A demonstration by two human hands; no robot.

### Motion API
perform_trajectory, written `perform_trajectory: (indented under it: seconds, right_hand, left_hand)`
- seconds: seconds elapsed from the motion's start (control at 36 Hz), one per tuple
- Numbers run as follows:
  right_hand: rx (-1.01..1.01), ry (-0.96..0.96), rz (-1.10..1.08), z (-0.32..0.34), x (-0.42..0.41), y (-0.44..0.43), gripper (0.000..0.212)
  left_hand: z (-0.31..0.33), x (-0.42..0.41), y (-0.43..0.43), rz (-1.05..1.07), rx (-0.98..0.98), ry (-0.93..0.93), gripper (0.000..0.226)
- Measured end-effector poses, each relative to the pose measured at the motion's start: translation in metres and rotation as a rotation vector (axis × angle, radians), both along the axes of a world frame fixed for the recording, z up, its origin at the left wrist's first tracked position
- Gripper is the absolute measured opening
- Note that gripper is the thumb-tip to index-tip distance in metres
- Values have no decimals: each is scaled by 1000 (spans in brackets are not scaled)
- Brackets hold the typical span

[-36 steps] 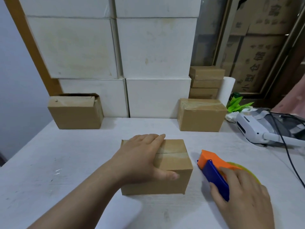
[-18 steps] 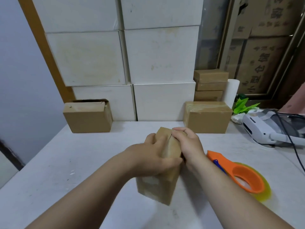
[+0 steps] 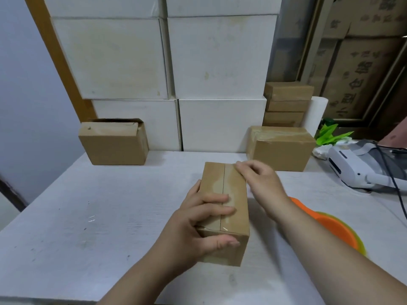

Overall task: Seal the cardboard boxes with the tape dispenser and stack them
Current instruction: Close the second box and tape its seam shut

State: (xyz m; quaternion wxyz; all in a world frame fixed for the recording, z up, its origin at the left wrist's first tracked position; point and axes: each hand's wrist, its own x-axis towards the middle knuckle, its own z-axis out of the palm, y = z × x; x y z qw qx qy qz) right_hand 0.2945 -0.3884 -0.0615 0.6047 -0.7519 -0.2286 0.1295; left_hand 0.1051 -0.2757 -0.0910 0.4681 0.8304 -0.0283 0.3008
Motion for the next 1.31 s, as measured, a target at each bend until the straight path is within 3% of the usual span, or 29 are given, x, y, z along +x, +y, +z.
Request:
perform_trajectory:
  seconds: [0.06,0.17,0.28,0.42,0.53,0.64,0.69,0.75,0.81,0.89,1.06,1.31]
  right_hand:
    - [-105,-235,-132,1,-5,-33,6]
    - [-640,-516,-406,-10,-25,-107,27]
    - [-1052,-458,-418,-21,-45,-137,53]
    - [-1160,-537,-377,-27,-56,-139,47]
    - [-939,-554,-409,-12,-48,-141,46]
    - [-294,-290,-225,51,-44,-139,55]
    - [-4,-158,-80,78,-42,-133,79]
    - [239,47,106,90,-41,-122,72]
    - [359,191,253,99,-42,-109,63]
    - [336,224,369,104,-45,-98,64]
    - [219,187,427,101,-49,-95,64]
    - [189,172,427,103,-44,-106,71]
  left_hand:
    - [-3,0,-1,12,-10,15,48]
    - [-6,3,-6,38,-26,17,48]
    - [-8,8,-9,80,21,-28,47]
    - [-5,10,-13,107,35,-5,49]
    - [11,0,-12,116,83,123,51]
    - [60,-9,-12,325,22,-13,33]
    - [88,-3,-13,378,-231,-48,30]
    - [114,8,-13,286,-614,73,40]
    - [132,17,-17,97,-928,280,59]
    - [144,22,-24,-102,-1083,490,76]
    - [142,17,-31,-162,-1045,469,70]
    - [141,10,-36,-197,-1094,349,20]
